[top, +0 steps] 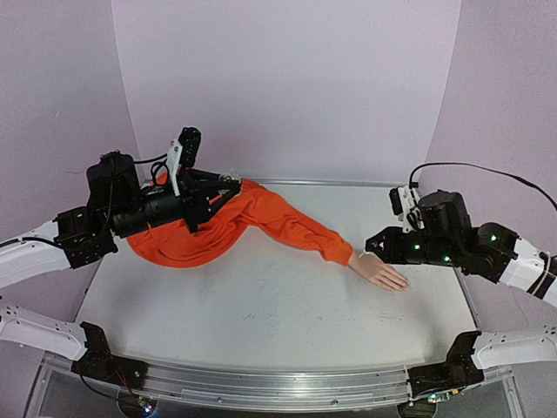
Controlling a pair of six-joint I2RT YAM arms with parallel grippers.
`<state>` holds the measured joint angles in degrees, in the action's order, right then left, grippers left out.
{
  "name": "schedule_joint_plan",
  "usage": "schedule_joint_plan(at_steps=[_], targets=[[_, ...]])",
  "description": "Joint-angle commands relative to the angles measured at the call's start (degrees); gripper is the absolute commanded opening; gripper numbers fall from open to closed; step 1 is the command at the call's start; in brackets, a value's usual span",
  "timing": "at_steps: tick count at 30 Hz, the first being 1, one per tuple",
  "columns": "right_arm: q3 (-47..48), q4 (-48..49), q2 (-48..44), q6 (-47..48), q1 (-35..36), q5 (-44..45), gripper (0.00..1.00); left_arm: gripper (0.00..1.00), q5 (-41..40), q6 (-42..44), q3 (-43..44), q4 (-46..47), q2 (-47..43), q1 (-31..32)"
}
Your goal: Paint the nails
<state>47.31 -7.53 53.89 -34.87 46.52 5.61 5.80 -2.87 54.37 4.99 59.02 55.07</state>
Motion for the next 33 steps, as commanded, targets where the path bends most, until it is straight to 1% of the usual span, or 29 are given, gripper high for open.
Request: schedule_joint_plan(at_steps=[1,7,9,11,15,19,21,28,33], targets=[[-4.6,-1.8,-1.6,-2.8,-2.4,5.1,0.0,0.0,0.3,2.8,3.3,0.5,3.2,-0.4],[-9.4,-2.3,-4.3,-4.8,-5.7,3.0,0.0,0.0,2.0,4.9,2.4,0.6,3.5,-2.5],[-9.3,-2.9,-3.3,-5.8,-5.8,2.7,0.0,0.0,2.3,5.6,1.8,0.6,2.9,-2.8],[-9.1,-4.3,-2.0,-6.8,-5.8,3.8,0.0,0.0,2.2,6.0,0.8,0.6,2.0,-2.9],[-9.4,-5.4,1.9,-9.0,-5.9,5.3,0.0,0.0,-0.9,7.9,-0.6,0.6,0.7,-2.9],[-8.4,-7.2,6.3,-10.7,-6.5,10.5,0.0,0.0,-2.2,9.4,-1.1,0.6,0.2,-3.1],[-8.3,-7.9,7.5,-11.9,-7.4,11.7,0.0,0.0,-2.3,10.1,-1.3,0.6,0.1,-3.1],[-10.3,-12.0,6.3,-16.6,-7.6,14.6,0.0,0.0,-3.8,11.3,-2.2,0.6,0.4,-3.3],[-11.2,-11.7,6.4,-18.5,-7.6,17.7,0.0,0.0,-4.0,11.2,-2.3,0.6,0.2,-3.4]])
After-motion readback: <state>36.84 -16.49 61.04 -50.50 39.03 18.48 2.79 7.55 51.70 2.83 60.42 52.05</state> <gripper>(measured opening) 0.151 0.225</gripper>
